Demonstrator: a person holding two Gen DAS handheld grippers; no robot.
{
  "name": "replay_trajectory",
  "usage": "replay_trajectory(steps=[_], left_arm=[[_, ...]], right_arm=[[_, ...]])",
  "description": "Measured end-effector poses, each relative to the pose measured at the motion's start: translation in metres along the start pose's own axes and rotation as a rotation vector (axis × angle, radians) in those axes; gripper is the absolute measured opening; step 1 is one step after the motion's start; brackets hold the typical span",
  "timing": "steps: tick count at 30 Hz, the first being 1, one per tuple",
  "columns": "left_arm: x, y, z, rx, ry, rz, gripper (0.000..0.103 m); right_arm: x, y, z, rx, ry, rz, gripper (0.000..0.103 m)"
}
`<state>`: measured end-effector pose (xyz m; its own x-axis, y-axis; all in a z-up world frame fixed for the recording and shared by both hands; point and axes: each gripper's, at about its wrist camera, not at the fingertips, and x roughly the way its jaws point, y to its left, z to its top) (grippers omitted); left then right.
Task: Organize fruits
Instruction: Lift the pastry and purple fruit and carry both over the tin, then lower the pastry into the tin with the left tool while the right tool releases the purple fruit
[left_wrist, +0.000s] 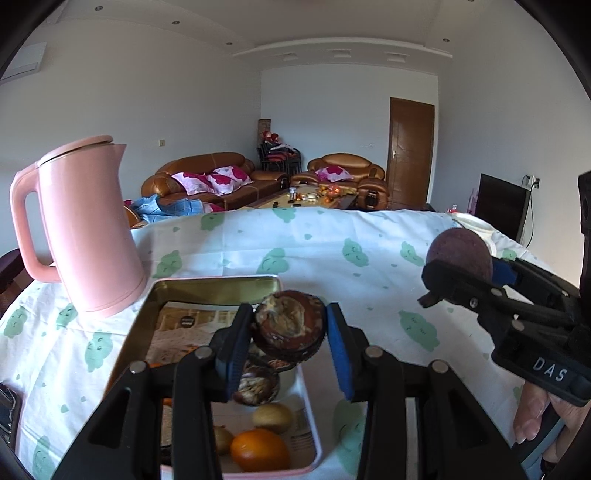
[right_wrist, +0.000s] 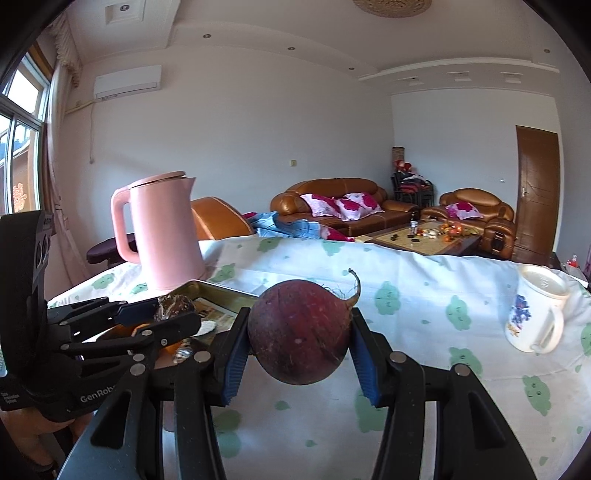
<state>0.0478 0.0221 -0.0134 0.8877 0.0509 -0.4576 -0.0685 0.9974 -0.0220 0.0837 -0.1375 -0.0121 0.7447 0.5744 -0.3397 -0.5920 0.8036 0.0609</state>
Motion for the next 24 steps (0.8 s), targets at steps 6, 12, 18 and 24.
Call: replay_trajectory(steps=[6, 12, 18, 24], left_arm=[[-0.007, 0.017, -0.003, -0.014, 0.005, 0.027, 0.042], [-0.011, 0.037, -0.003, -0.034, 0.004, 0.066, 0.042], [-0.01, 0.053, -0.006, -0.054, 0.017, 0.092, 0.042], [-0.011, 0.07, -0.011, -0.069, 0.035, 0.114, 0.042]], right_arm=[[0.007, 0.018, 0.004, -0.018, 0.008, 0.038, 0.052], [0.014, 0.036, 0.006, -0.039, 0.014, 0.066, 0.052], [0.023, 0.054, 0.008, -0.062, 0.024, 0.09, 0.052], [0.033, 0.072, 0.009, -0.084, 0.044, 0.113, 0.052]])
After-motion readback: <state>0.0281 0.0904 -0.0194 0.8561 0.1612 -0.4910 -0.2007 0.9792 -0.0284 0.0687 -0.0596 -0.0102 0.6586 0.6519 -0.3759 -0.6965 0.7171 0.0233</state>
